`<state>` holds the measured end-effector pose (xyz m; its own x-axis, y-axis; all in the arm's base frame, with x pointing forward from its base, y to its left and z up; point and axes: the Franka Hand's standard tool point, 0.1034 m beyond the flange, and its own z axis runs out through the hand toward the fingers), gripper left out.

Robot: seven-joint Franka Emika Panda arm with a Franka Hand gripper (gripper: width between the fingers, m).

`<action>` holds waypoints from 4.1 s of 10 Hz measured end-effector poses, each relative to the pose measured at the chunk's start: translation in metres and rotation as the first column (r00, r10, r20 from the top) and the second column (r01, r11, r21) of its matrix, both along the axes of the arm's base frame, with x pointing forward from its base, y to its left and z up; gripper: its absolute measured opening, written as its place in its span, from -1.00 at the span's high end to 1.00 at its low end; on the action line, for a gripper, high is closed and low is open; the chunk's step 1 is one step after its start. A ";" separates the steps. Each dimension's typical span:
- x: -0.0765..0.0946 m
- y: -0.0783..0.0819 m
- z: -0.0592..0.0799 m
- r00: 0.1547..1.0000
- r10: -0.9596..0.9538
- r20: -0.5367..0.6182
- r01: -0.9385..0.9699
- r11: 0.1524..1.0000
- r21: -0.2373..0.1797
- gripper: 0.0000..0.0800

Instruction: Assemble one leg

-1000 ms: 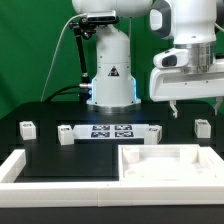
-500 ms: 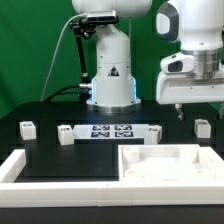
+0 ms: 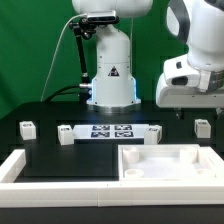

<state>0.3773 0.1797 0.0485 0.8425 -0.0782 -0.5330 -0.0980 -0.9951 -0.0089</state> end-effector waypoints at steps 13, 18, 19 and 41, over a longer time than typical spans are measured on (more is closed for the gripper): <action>-0.057 0.019 -0.031 0.922 -0.009 -0.388 0.043 0.996 0.078 -0.62; -0.048 0.023 -0.022 0.922 -0.007 -0.387 0.042 0.996 0.080 -0.62; -0.049 0.023 -0.024 0.921 -0.005 -0.390 0.039 0.996 0.080 -0.62; -0.011 -0.010 0.007 0.934 0.095 -0.345 -0.033 0.982 0.184 0.27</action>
Offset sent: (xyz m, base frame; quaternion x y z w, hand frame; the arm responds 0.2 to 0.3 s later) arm -0.0083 0.0184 -0.0062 0.0659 -0.1481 -0.0186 0.9866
